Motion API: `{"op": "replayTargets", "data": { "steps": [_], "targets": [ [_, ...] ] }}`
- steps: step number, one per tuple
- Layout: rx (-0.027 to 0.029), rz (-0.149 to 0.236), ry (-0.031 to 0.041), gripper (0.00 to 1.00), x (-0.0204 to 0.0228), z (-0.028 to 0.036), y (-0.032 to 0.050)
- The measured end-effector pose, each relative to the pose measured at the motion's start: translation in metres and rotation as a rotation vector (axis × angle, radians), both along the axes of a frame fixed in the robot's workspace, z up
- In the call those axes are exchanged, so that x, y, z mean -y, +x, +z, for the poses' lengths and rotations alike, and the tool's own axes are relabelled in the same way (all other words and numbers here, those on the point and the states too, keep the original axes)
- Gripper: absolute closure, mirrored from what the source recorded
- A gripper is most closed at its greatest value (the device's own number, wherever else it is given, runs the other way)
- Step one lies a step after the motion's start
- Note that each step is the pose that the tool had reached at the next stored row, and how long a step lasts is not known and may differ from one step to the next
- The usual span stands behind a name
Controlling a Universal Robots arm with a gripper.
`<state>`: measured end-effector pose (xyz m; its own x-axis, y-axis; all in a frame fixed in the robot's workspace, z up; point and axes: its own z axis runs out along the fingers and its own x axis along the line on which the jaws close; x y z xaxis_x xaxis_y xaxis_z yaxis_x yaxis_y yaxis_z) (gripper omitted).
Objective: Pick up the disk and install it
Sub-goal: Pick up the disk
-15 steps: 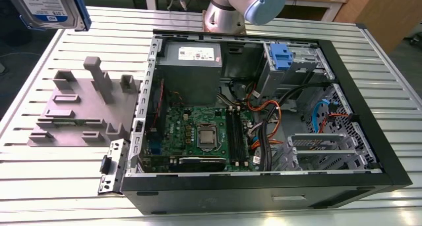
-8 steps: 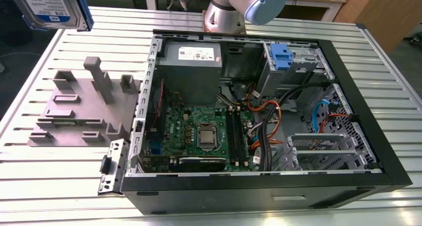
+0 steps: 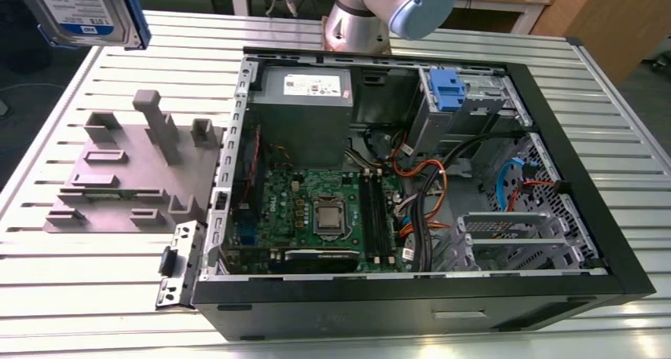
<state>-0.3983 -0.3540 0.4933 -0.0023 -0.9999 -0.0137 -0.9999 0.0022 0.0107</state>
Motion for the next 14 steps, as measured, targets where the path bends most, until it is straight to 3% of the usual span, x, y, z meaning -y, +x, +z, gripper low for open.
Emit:
{"op": "replayTargets", "data": {
  "steps": [14],
  "targets": [
    [0.0000,0.000,0.0000,0.64,0.0000,0.0000,0.0032]
  ]
}}
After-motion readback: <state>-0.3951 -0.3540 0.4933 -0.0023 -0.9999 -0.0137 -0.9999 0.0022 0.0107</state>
